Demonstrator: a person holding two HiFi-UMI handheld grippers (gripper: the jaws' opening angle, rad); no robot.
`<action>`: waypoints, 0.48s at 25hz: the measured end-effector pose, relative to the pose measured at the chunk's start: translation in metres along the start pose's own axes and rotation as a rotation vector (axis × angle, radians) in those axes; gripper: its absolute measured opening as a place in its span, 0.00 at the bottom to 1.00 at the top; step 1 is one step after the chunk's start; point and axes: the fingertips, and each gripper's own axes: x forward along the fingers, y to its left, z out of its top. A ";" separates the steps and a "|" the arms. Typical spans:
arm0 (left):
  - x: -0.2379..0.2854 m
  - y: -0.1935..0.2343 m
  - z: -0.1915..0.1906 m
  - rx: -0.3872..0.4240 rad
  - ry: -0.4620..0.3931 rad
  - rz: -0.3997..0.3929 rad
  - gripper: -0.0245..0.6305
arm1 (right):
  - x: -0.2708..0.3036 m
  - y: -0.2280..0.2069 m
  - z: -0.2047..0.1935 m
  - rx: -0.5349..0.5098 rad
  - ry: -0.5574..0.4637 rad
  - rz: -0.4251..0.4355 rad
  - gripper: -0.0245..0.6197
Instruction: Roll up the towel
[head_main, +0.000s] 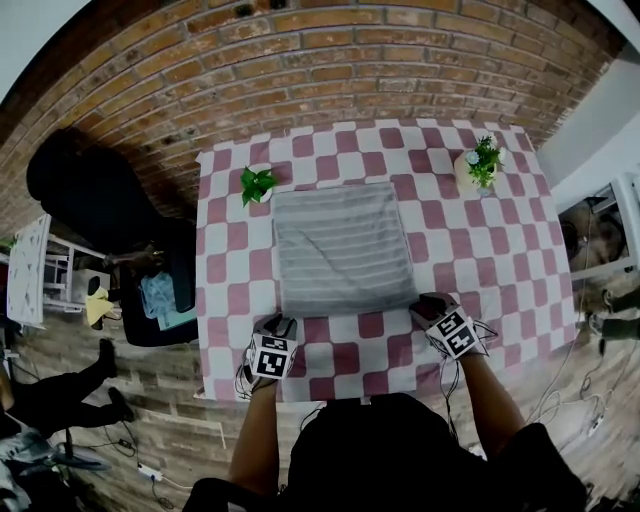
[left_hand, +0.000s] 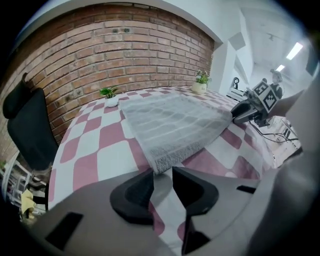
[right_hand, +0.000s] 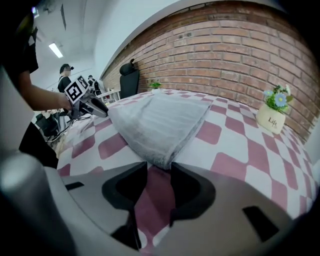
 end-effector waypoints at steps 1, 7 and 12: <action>0.000 0.000 0.002 0.005 0.007 0.005 0.21 | 0.001 0.000 0.000 -0.004 -0.001 -0.002 0.27; 0.002 0.005 0.010 0.048 0.025 0.056 0.06 | -0.002 -0.008 0.002 -0.049 -0.016 -0.039 0.10; -0.005 0.005 0.002 0.044 0.026 0.071 0.05 | -0.009 -0.008 0.003 -0.069 -0.028 -0.038 0.05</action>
